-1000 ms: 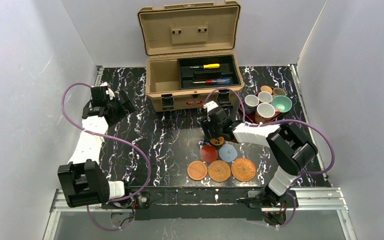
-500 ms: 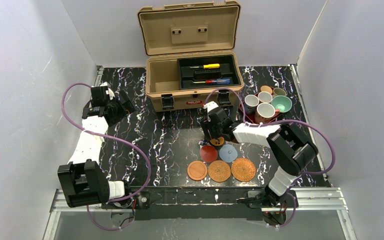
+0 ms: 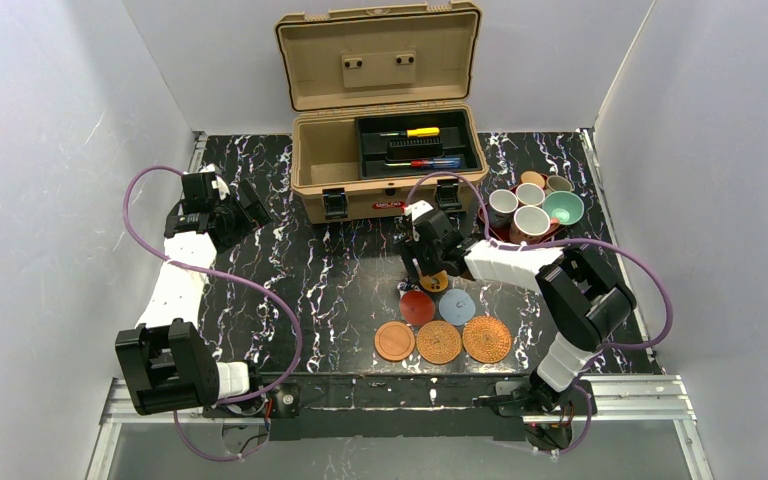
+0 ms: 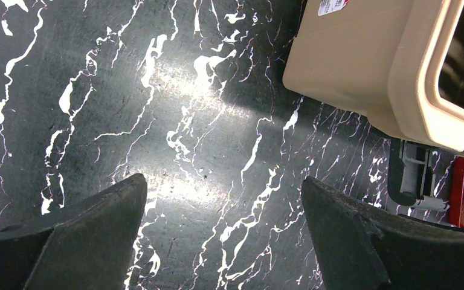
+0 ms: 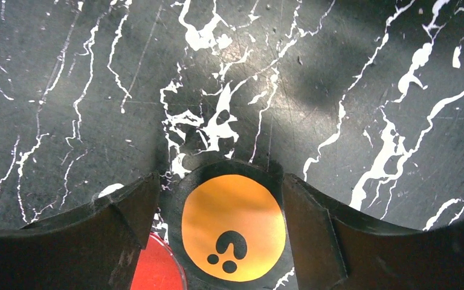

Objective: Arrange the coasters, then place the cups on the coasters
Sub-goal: Move the coaster to the center of the board, then pick up the cup from the tray.

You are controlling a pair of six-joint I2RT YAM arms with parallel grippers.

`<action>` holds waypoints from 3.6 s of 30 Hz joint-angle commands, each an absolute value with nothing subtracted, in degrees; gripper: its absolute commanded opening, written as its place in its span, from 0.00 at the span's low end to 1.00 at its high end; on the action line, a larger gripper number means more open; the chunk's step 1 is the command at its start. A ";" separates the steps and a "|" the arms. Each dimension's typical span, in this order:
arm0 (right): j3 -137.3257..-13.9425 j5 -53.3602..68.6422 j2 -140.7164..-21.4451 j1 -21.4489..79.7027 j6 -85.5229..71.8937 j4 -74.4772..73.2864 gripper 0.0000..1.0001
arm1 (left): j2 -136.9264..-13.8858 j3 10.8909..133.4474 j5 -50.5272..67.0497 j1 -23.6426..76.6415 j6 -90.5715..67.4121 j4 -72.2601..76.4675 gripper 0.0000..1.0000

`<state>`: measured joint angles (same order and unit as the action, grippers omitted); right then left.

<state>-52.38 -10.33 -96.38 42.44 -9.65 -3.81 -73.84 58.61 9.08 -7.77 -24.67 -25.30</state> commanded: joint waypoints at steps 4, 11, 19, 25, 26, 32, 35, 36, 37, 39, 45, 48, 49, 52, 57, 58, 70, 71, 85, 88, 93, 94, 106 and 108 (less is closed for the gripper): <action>-55.98 -8.47 -92.86 42.28 -8.68 -6.29 0.87 | -73.74 58.53 9.51 -8.04 -24.13 -25.49 0.98; -56.65 -6.90 -88.31 42.28 -9.31 -8.85 0.91 | -73.33 58.64 8.37 -8.00 -23.63 -25.79 0.98; -58.38 -4.23 -77.63 42.28 -10.59 -13.18 0.96 | -70.16 58.45 3.49 -8.04 -21.70 -26.02 0.98; -63.50 -11.12 -72.51 41.46 -9.59 -23.94 0.96 | -65.82 57.38 -0.96 -8.03 -19.71 -25.29 0.98; -64.02 -11.83 -71.77 40.83 -9.50 -25.20 0.96 | -65.17 57.13 -1.11 -7.95 -19.40 -25.09 0.98; -66.16 -13.28 -67.81 30.90 -9.30 -32.42 0.91 | -62.89 56.79 -2.93 -2.48 -15.73 -23.67 0.98; -66.38 -12.64 -66.78 22.38 -8.55 -35.88 0.89 | -63.95 60.20 -0.67 -0.88 -15.75 -25.28 0.98; -66.13 -11.82 -66.34 19.47 -8.33 -36.35 0.89 | -64.17 61.78 -0.11 -0.87 -16.09 -25.91 0.98; -65.88 -10.70 -65.95 16.27 -8.25 -36.58 0.89 | -64.36 63.03 -0.01 -0.88 -16.35 -26.22 0.98; -65.95 -9.06 -65.45 11.26 -8.35 -36.67 0.88 | -64.36 65.12 0.00 1.85 -16.81 -26.09 0.98; -67.36 -7.48 -70.55 -1.31 -10.25 -34.57 0.87 | -59.38 58.35 -3.01 4.96 -15.56 -18.54 0.95; -66.75 -4.80 -73.55 -5.51 -12.46 -30.82 0.83 | -58.05 57.38 -6.57 7.24 -12.49 -19.67 0.96; -66.49 -5.48 -74.46 -5.75 -12.71 -29.55 0.82 | -57.94 57.08 -7.04 7.55 -12.36 -19.69 0.97; -66.92 -7.15 -77.54 -5.80 -11.90 -27.24 0.79 | -58.66 57.08 -6.22 8.04 -12.60 -19.60 0.97; -68.81 -4.22 -81.87 -5.80 -5.59 -26.08 0.71 | -58.93 56.95 -5.12 8.49 -13.44 -19.68 0.98; -69.55 -3.22 -82.73 -5.80 -5.31 -26.97 0.68 | -58.98 56.95 -4.99 8.64 -13.51 -19.69 0.98; -65.17 -4.83 -84.30 -5.71 -13.81 -28.92 0.63 | -59.53 57.04 -4.58 9.05 -13.97 -19.95 0.98; -64.78 -4.84 -84.85 -5.74 -14.26 -28.59 0.63 | -59.51 57.03 -4.62 9.13 -13.97 -20.02 0.98; -60.17 -4.99 -86.72 -5.71 -18.05 -25.45 0.44 | -59.87 57.13 -5.62 9.14 -13.89 -20.30 0.98; -59.64 -4.75 -86.55 -5.65 -18.60 -24.88 0.35 | -60.06 57.08 -5.51 9.14 -13.95 -20.32 0.98; -60.32 -6.84 -85.61 -5.71 -18.89 -25.67 0.29 | -60.05 57.12 -5.53 9.12 -13.97 -20.30 0.98; -60.56 -7.44 -85.27 -5.69 -18.96 -25.85 0.27 | -60.03 57.13 -5.61 9.14 -13.97 -20.35 0.98; -61.35 -12.64 -80.66 -5.67 -19.03 -25.84 0.01 | -59.85 57.22 -5.87 9.14 -13.97 -20.53 0.98; -62.08 -13.36 -79.63 -5.71 -18.40 -26.24 0.01 | -59.86 57.20 -5.89 9.14 -13.99 -20.57 0.98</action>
